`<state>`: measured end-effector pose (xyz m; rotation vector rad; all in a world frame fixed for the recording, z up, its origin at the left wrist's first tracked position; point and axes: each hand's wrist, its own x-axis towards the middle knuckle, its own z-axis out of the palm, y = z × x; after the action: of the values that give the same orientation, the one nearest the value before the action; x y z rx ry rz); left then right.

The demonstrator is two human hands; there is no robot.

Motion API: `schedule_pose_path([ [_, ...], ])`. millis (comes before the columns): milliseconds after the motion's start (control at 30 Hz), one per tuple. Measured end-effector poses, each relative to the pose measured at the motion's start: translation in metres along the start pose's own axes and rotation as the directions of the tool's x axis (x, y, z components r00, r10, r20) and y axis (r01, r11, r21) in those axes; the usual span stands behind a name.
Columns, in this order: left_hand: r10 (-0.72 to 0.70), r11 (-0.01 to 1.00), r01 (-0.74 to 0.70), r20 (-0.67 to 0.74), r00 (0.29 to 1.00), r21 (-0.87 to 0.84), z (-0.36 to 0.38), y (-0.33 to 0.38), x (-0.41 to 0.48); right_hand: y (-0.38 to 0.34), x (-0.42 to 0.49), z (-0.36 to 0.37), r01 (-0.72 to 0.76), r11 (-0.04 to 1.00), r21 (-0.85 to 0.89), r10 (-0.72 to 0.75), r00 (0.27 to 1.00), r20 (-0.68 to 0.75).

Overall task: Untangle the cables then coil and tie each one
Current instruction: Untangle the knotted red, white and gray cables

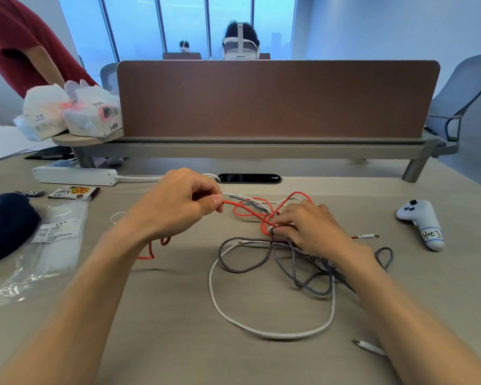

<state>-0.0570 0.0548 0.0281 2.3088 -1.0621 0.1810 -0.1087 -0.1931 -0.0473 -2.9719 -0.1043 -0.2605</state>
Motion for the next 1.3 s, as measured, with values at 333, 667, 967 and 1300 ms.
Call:
schedule_pose_path([
  [333, -0.300, 0.945, 0.279, 0.117, 0.947, 0.170, -0.031, -0.028, -0.006, 0.027, 0.000, -0.009, 0.001, 0.920, 0.393, 0.042, 0.994, -0.100],
  [667, -0.339, 0.872, 0.164, 0.327, 0.882, 0.461, 0.027, -0.019, 0.002, 0.011, 0.001, 0.001, -0.049, 0.928, 0.369, 0.120, 0.977, -0.174],
  [967, 0.057, 0.998, -0.051, 0.181, 0.982, -0.040, 0.091, 0.024, 0.005, -0.004, 0.003, 0.001, 0.018, 0.936, 0.351, 0.059, 0.977, -0.207],
  [1300, 0.054, 0.996, -0.059, 0.090, 0.995, 0.059, 0.058, 0.004, 0.011, 0.023, 0.004, 0.003, -0.075, 0.946, 0.316, 0.177, 0.935, -0.309],
])
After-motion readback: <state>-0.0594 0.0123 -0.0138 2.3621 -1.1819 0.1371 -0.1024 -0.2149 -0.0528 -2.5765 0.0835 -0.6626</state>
